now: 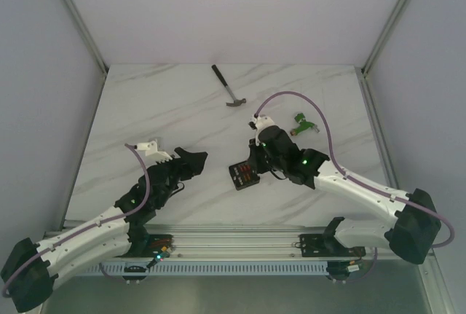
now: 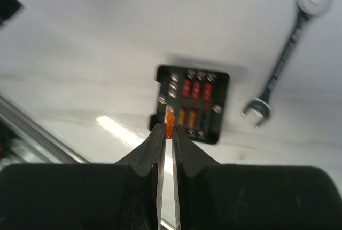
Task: Snap on the fuse box
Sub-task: Install the fuse at the fuse box base.
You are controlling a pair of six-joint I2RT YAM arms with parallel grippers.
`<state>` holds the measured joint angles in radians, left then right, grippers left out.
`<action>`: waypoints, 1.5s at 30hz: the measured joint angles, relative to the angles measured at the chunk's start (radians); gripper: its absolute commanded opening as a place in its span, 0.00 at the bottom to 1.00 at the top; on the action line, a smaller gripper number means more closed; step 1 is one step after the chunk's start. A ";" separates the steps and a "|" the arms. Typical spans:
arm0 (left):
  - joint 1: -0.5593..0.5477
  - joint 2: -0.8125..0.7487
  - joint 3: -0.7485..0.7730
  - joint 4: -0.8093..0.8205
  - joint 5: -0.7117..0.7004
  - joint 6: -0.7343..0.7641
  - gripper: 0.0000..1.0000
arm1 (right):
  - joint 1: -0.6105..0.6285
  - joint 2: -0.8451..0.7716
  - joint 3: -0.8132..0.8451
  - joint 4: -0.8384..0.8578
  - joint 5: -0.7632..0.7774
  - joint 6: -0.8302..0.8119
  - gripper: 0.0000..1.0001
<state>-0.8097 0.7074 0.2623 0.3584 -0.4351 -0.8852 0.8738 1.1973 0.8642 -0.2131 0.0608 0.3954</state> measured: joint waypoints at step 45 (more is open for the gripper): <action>0.040 0.074 0.019 -0.203 -0.056 0.049 1.00 | 0.037 0.424 0.167 -0.273 0.121 -0.124 0.00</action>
<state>-0.7700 0.7818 0.2817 0.1551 -0.4908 -0.8364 0.9112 1.6215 1.0309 -0.4858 0.1814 0.2710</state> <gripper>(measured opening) 0.998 0.139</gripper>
